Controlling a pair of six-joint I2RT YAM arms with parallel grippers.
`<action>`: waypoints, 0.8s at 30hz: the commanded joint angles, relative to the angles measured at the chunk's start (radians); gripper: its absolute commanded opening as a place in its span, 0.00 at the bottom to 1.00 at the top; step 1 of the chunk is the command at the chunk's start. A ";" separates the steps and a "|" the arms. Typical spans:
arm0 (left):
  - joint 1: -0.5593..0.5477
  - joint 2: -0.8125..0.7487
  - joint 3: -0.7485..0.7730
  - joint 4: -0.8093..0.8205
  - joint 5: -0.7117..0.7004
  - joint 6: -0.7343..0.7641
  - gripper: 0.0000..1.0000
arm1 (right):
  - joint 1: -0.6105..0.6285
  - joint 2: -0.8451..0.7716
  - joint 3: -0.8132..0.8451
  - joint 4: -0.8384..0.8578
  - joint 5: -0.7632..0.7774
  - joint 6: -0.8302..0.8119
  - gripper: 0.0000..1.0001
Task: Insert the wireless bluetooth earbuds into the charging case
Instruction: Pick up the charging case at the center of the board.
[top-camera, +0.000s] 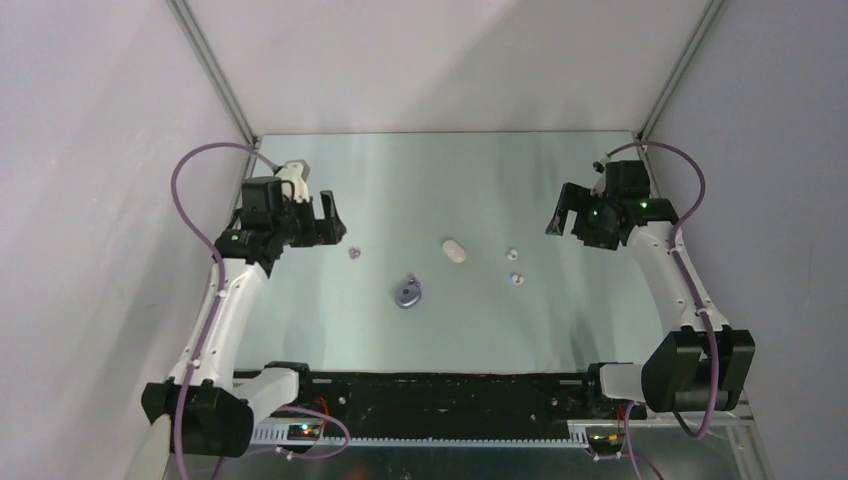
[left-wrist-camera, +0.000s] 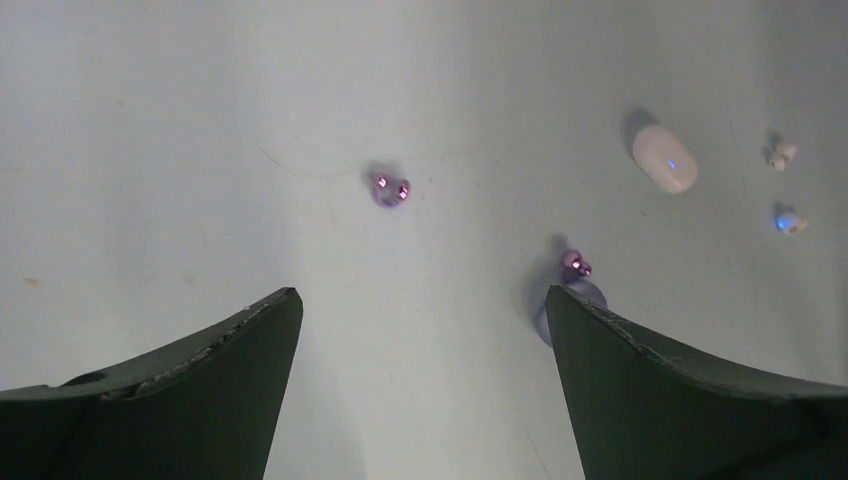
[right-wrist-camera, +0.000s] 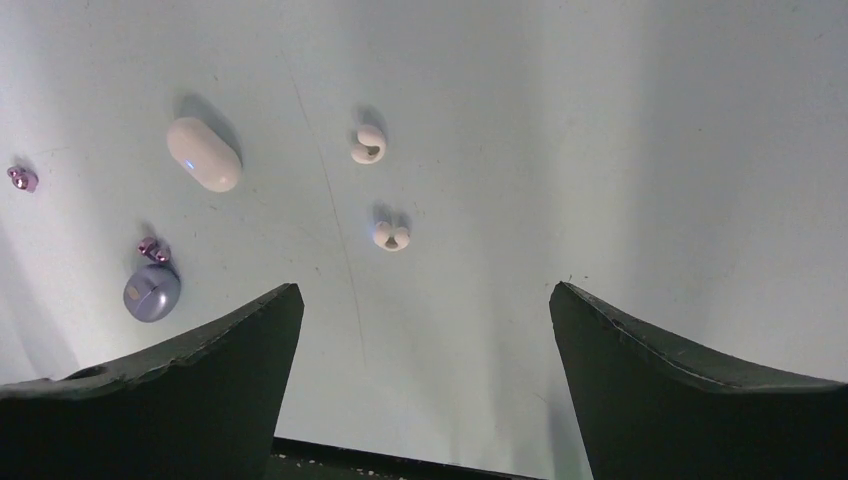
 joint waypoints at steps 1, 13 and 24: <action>-0.004 0.037 -0.058 0.078 0.139 -0.080 0.99 | 0.004 -0.018 -0.023 0.032 -0.077 0.009 0.99; -0.124 0.252 -0.113 0.250 0.225 0.056 0.99 | 0.045 0.010 -0.046 0.047 -0.284 -0.076 0.96; -0.306 0.363 -0.129 0.266 0.189 0.156 0.99 | 0.045 -0.018 -0.073 0.043 -0.263 -0.062 0.95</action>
